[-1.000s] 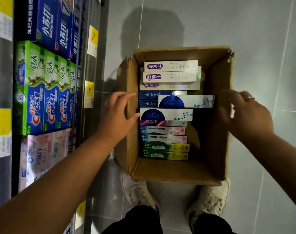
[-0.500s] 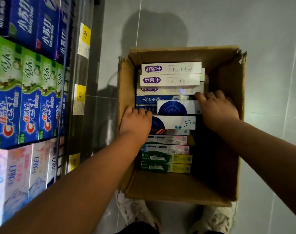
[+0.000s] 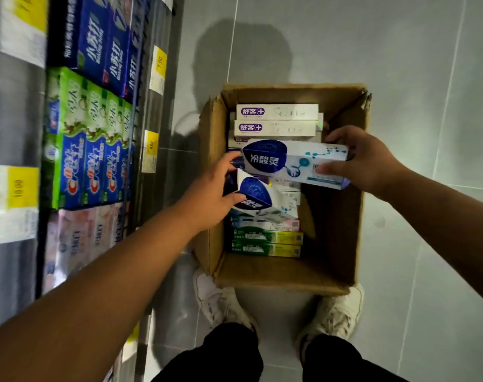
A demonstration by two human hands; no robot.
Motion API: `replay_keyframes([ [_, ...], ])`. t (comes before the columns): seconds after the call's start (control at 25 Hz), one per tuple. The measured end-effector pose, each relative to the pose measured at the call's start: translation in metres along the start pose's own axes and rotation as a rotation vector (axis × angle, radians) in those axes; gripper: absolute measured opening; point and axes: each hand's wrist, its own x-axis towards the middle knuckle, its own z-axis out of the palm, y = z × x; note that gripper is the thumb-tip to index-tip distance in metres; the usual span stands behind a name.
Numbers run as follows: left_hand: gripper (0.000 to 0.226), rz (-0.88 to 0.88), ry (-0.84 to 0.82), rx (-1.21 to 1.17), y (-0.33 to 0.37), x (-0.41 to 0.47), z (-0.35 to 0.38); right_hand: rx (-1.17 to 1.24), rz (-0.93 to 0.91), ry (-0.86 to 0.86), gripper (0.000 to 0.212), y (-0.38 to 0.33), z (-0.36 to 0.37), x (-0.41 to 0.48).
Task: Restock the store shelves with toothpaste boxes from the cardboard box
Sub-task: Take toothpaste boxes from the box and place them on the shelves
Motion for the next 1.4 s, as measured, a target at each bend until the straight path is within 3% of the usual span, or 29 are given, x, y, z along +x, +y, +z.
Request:
replay_keyframes([
  [0.16,0.091,-0.143,-0.042,-0.172,0.022,-0.048,-0.033,0.304,-0.047,-0.052,0.057,-0.041,-0.019,-0.056],
  [0.32,0.08,-0.13,-0.028,-0.309,0.07,-0.106,-0.068,0.542,-0.081,-0.116,0.064,-0.095,-0.044,-0.111],
  [0.48,0.074,-0.09,0.098,-0.427,0.118,-0.167,-0.108,0.564,-0.188,-0.052,0.054,-0.164,-0.062,-0.169],
  [0.68,0.068,-0.028,0.216,-0.497,0.197,-0.246,-0.157,0.526,-0.295,0.045,0.02,-0.263,-0.101,-0.259],
  [0.84,0.068,-0.004,0.278,-0.479,0.247,-0.293,-0.187,0.549,-0.343,0.07,0.039,-0.31,-0.122,-0.309],
  [1.0,0.057,0.036,0.355,-0.493,0.294,-0.345,-0.209,0.635,-0.353,0.098,0.033,-0.361,-0.143,-0.355],
  [1.2,0.06,0.075,0.401,-0.511,0.334,-0.4,-0.229,0.593,-0.434,0.11,0.018,-0.417,-0.17,-0.4],
  [1.4,0.063,0.068,0.486,-0.537,0.372,-0.441,-0.266,0.574,-0.489,0.128,0.023,-0.47,-0.184,-0.426],
])
